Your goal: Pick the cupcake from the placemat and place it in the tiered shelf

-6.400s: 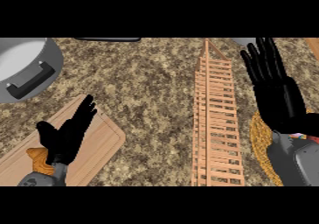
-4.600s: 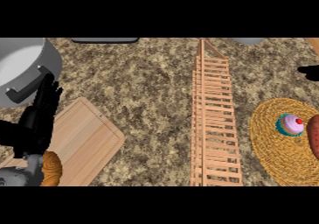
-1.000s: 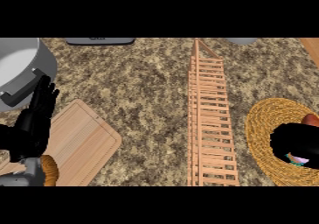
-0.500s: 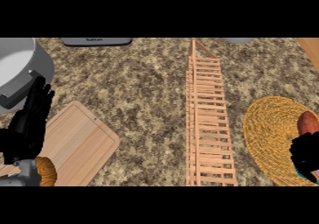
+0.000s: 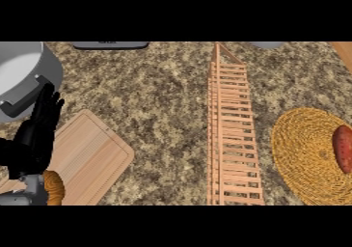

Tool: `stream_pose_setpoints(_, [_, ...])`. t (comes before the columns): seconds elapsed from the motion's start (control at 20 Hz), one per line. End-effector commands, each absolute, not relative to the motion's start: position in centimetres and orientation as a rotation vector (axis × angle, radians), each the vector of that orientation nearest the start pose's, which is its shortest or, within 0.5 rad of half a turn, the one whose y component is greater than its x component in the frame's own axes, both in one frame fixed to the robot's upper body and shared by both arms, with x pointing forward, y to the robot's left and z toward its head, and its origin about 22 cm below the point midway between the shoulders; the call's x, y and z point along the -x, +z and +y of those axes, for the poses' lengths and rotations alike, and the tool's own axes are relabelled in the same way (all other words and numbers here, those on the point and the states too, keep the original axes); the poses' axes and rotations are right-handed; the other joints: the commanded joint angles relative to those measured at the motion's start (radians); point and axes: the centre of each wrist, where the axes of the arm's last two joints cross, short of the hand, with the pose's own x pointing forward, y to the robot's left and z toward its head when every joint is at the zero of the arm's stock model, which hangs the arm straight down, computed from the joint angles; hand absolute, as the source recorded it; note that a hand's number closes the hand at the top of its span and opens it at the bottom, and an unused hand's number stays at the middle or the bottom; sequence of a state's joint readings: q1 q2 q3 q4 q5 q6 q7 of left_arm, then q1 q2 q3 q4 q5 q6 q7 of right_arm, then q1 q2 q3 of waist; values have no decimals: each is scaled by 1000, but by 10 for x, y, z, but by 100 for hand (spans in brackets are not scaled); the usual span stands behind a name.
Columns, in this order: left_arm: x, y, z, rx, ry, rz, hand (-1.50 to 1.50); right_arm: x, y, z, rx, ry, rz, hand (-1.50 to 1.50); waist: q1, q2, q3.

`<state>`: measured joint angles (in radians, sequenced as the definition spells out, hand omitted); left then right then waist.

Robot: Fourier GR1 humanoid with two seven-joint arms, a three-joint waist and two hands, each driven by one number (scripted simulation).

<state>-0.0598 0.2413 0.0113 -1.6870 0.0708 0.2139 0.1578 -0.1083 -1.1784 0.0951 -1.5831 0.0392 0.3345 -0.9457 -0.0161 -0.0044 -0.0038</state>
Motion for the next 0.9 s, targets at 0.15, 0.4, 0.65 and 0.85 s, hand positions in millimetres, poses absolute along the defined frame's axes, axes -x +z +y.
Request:
stream_pose_setpoints(0.15, [-264,65,266,-240,10,-1620,0,-274,243,-412,-180,1422,-1976,150,38,10,3])
stream_pose_setpoints(0.4, [-256,53,269,-229,33,-1614,0,-289,237,-370,-183,1385,-1957,150,39,8,3])
stream_pose_setpoints(0.65, [-246,55,278,-226,17,-1605,0,-302,236,-338,-216,1311,-1971,150,32,5,3])
stream_pose_setpoints(0.85, [-261,60,267,-232,40,-1600,0,-320,199,-293,-212,1266,-1995,150,30,6,3])
